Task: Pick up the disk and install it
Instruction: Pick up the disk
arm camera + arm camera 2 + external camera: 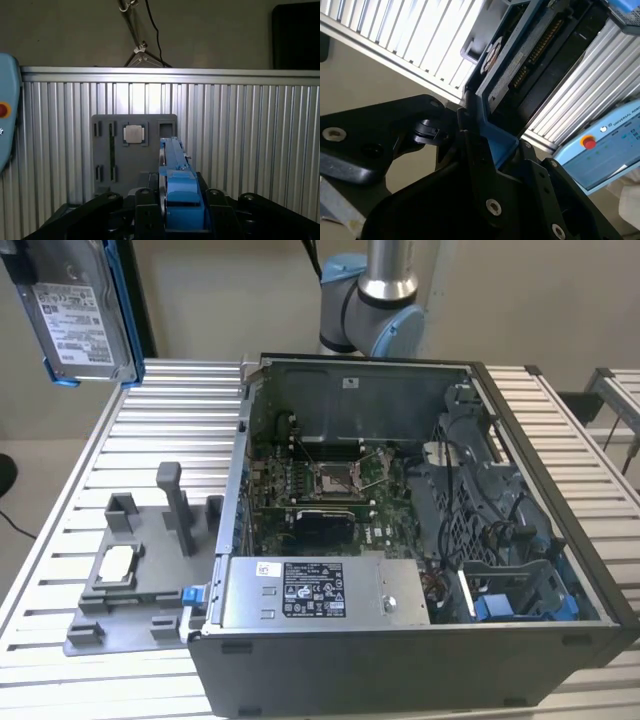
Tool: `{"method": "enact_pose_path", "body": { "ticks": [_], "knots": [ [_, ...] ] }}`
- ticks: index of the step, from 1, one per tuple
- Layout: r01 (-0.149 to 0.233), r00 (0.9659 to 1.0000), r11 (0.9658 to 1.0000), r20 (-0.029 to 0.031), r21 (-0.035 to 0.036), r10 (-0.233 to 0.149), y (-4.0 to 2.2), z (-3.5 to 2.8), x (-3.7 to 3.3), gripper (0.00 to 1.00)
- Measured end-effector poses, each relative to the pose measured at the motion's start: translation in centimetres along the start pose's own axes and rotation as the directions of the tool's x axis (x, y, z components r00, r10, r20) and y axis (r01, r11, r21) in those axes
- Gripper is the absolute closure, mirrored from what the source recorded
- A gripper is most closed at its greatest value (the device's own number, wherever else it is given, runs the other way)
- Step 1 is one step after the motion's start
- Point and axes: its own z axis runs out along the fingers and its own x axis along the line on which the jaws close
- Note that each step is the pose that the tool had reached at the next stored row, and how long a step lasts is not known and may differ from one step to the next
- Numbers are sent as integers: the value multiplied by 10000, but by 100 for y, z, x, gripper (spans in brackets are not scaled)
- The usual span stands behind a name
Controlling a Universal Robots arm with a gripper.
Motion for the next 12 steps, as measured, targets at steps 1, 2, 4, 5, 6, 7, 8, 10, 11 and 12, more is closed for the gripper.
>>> {"method": "enact_pose_path", "body": {
  "ticks": [1,2,4,5,6,7,8,10,11,12],
  "knots": [
    [1,10000,10000,0,0,-1,-1,0,0,100],
    [2,10000,10000,0,0,-2,-9,0,1,100],
    [0,10000,10000,0,0,0,-43,-1,0,100],
    [0,10000,10000,0,0,0,-64,-1,0,100],
    [0,10000,10000,0,0,0,-84,-1,0,100],
    [-1,10000,10000,0,0,1,-105,-1,0,100],
    [0,10000,10000,0,0,0,-125,-1,0,100],
    [0,10000,10000,-1,-1,0,-167,-2,0,100],
    [0,10000,10000,-1,-2,0,-191,-3,0,100],
    [0,10000,10000,0,-2,0,-215,-3,0,100]
  ]
}}
